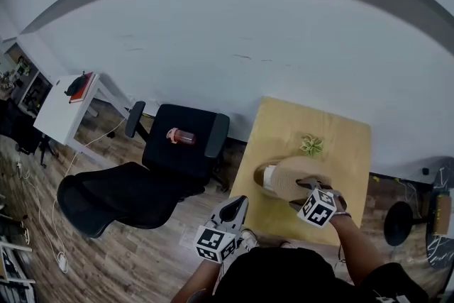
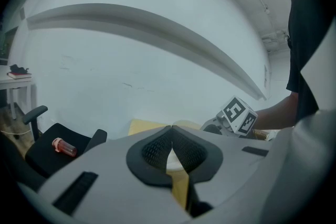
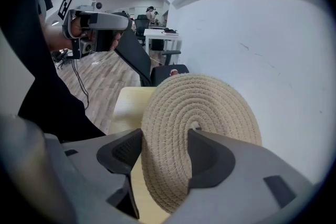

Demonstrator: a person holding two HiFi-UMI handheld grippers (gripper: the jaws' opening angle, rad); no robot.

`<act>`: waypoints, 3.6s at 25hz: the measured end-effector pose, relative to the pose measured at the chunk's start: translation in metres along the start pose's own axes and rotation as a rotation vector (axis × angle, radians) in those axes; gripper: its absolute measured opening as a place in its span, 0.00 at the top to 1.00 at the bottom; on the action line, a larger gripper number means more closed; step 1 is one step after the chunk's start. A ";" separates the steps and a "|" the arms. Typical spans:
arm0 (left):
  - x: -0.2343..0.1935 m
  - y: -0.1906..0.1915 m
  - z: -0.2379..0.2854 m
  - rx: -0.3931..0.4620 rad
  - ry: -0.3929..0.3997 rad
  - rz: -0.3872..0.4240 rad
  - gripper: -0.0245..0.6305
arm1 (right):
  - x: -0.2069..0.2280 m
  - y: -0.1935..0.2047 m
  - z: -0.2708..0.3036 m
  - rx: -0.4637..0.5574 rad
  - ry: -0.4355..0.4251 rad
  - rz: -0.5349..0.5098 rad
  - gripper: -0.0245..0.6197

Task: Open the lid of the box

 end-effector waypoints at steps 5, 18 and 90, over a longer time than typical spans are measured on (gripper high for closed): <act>0.015 0.003 0.024 -0.014 0.063 0.004 0.93 | 0.013 0.032 -0.018 -0.021 0.046 0.040 0.51; 0.063 0.006 0.087 -0.052 0.211 0.020 0.93 | 0.024 0.127 -0.034 -0.103 0.070 0.150 0.51; 0.089 -0.050 0.060 0.121 0.009 0.116 0.93 | 0.044 0.035 -0.220 0.787 0.594 0.243 0.93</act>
Point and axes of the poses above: the fingertips, and each gripper's own axes: z forward along the fingers, x to its right, y out of its underside, the point moved 7 cm from there along -z, backward along the fingers, and after that the axes turned 10 degrees about y, right-handed, at the moved point
